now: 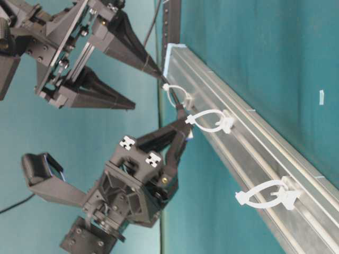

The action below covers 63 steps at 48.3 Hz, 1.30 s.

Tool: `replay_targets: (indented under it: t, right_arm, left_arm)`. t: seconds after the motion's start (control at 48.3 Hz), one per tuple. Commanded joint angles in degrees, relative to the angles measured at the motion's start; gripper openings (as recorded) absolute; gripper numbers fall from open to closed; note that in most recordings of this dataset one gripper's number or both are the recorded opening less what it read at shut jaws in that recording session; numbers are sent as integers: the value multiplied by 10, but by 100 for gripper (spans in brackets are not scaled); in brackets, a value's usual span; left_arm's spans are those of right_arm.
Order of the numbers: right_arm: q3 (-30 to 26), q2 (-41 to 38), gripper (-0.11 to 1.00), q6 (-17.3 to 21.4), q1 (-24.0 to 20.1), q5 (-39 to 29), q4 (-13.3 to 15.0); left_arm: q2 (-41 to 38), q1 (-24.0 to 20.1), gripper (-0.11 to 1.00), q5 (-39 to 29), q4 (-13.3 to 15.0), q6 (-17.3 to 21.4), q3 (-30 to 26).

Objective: Pass the USB cable through three rings with both arms.
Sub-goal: 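Release the right gripper and pull the cable through with the left gripper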

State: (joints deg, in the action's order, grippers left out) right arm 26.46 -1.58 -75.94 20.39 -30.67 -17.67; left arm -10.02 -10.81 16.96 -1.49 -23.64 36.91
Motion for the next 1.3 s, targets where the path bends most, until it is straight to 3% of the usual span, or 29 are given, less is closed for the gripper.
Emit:
replay_targets:
  t: [0.0,1.014,1.139,1.284]
  right_arm:
    - [-7,-11,85,4,-4,8,9]
    - [-45,-80,77,4,-6,-9,15]
    - [-53,-83,70,4,-6,-18,15]
    - [-61,-87,53,4,-6,-34,19]
  left_arm:
    - [15,8,9,-5,-2,2,-18]
    - [18,0,9,-16,-2,5,-10]
    - [18,0,9,-15,-2,5,-10]
    - [18,0,9,-16,-2,5,-10]
